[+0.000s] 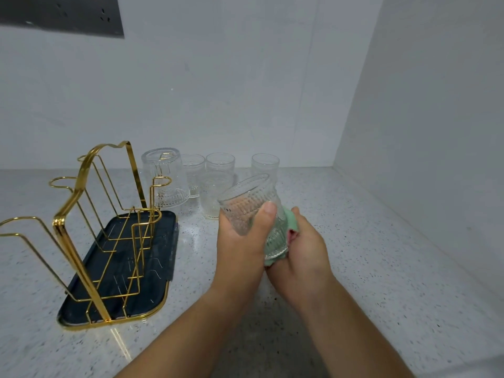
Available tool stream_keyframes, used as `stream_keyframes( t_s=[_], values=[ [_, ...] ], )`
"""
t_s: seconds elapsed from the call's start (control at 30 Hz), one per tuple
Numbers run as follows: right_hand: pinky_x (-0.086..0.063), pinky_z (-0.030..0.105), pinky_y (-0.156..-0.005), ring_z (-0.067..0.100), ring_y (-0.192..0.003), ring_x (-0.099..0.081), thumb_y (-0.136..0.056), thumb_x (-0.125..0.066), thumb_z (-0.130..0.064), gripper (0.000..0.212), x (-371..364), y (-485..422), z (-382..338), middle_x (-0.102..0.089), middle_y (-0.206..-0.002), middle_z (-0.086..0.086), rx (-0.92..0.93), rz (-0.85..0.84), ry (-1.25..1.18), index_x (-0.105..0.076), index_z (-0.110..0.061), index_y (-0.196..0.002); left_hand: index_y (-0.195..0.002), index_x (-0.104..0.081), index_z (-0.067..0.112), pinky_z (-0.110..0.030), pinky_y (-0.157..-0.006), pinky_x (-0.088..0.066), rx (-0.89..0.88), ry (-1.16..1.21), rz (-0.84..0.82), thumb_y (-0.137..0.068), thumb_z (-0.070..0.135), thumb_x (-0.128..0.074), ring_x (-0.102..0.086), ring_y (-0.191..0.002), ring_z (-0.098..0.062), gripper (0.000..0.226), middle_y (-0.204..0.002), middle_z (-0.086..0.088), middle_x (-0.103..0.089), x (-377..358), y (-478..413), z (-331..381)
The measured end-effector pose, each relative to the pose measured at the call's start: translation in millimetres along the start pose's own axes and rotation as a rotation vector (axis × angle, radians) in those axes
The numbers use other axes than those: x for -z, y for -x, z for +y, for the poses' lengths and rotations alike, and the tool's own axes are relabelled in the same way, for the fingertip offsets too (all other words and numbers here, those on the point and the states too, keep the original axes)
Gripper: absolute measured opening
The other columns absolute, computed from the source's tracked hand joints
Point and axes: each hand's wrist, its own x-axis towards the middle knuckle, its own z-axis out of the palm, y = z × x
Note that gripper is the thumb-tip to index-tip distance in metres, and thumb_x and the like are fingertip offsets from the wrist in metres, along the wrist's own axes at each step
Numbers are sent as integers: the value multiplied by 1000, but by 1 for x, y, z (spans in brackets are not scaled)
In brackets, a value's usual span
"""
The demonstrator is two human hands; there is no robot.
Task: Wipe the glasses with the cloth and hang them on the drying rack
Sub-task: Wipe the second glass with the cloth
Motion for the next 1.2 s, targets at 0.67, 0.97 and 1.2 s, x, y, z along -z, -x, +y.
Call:
stream_keyframes(
  t_s=[0.67, 0.97, 1.2],
  values=[
    [-52, 60, -84, 47, -88, -70, -108, -48, -24, 34, 39, 43, -15, -75, -99, 31, 70, 98, 594, -76, -6, -103, -122, -50, 38, -5, -92, -42, -203, -524, 5, -79, 43, -85, -58, -107, 19, 55, -119, 20, -64, 19, 12, 24],
    [-49, 43, -57, 38, -73, -64, -107, -46, -27, 26, 49, 34, -26, -77, -83, 26, 96, 68, 778, -64, -13, -120, -130, -55, 29, -9, -84, -49, -71, -477, -56, -87, 35, -83, -65, -102, 17, 51, -117, 18, -69, 47, 25, 26],
    [-33, 54, -121, 24, -148, -36, -104, -46, -51, 36, 54, 31, -15, -38, -163, 0, 253, -29, 1649, -67, -37, -129, -125, -56, 24, -11, -83, -50, -17, -461, -50, -85, 29, -85, -68, -97, 10, 50, -112, 12, -72, 52, 27, 16]
  ],
)
